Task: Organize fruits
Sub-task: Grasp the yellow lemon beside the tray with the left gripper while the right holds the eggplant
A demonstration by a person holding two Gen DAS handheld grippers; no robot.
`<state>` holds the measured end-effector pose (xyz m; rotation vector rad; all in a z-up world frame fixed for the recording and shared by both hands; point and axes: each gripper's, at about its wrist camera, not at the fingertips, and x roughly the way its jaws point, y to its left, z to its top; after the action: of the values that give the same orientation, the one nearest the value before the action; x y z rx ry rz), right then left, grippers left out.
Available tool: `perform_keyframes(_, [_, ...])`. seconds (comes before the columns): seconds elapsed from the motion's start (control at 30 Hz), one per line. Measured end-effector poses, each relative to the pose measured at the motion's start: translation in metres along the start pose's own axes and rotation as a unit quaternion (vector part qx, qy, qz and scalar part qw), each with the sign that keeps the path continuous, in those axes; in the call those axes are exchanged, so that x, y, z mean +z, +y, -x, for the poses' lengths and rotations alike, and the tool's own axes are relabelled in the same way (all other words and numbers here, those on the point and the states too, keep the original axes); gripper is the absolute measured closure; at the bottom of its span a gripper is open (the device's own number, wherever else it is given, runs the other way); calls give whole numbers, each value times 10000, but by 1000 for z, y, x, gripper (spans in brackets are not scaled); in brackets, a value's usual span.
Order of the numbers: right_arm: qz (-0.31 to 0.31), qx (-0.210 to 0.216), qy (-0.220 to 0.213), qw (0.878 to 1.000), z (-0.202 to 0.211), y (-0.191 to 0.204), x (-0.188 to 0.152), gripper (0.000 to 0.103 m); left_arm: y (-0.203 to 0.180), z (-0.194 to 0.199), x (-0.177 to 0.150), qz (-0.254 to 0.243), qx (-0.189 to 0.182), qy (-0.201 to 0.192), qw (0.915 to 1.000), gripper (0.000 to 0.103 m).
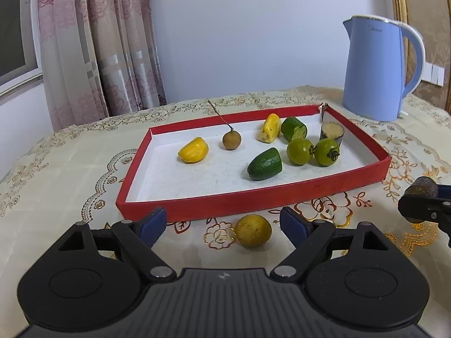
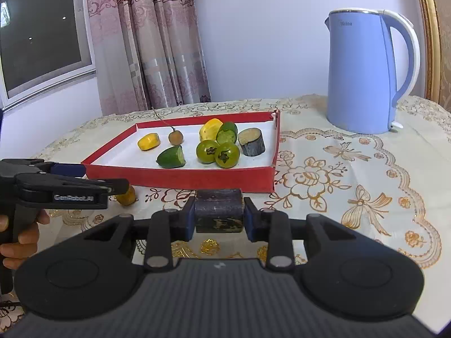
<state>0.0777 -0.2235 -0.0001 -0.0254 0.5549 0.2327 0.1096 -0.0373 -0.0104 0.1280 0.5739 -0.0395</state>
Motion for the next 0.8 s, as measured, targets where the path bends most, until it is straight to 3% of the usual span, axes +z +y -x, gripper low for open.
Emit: perform_keyframes(0.8, [41, 192, 30, 9998, -6, 0, -4, 71, -13, -23, 0, -113, 213, 294, 9993, 16])
